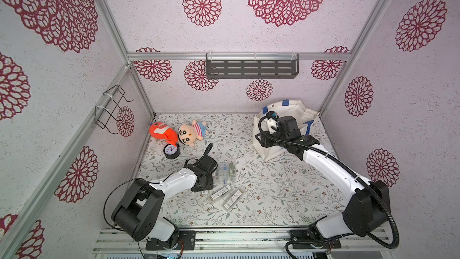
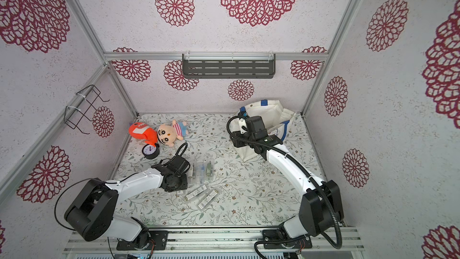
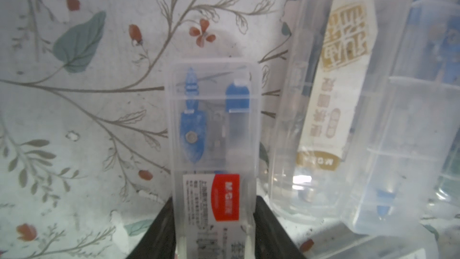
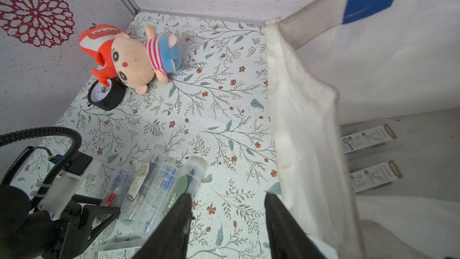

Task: Put the compass set into the canvas bag
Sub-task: Pick up the compass set at the center of the board.

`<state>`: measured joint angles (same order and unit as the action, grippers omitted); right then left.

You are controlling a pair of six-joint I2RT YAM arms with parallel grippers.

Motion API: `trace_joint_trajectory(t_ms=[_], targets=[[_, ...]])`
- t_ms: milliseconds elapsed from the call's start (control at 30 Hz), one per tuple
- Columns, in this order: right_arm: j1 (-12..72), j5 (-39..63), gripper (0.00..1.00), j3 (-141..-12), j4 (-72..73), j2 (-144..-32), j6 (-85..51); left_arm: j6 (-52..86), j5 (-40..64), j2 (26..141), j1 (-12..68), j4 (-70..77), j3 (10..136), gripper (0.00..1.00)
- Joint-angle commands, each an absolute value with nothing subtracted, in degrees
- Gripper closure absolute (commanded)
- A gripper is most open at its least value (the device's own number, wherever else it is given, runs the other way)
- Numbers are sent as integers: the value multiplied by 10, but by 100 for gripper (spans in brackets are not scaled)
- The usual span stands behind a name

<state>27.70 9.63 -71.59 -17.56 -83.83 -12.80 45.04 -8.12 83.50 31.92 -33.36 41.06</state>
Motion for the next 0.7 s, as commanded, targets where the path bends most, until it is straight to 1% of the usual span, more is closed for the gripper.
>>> trace_joint_trajectory(t_ms=[0,133,233,367,500,567,667], targets=[[280,120,49,-732,-159,-836,-143,444,-110,794,324,-311,406,57],[280,139,49,-742,-159,-853,-153,415,-138,750,327,-290,407,62],[280,164,49,-745,-154,-866,-169,368,-146,713,343,-252,414,64],[283,220,48,-745,-128,-883,-198,273,-126,674,368,-169,424,64],[297,238,47,-753,-116,-901,-215,220,-91,674,371,-102,433,64],[305,243,46,-755,-115,-905,-215,202,-79,685,371,-85,442,64],[311,279,44,-749,-92,-907,-235,188,-64,704,372,-71,457,64]])
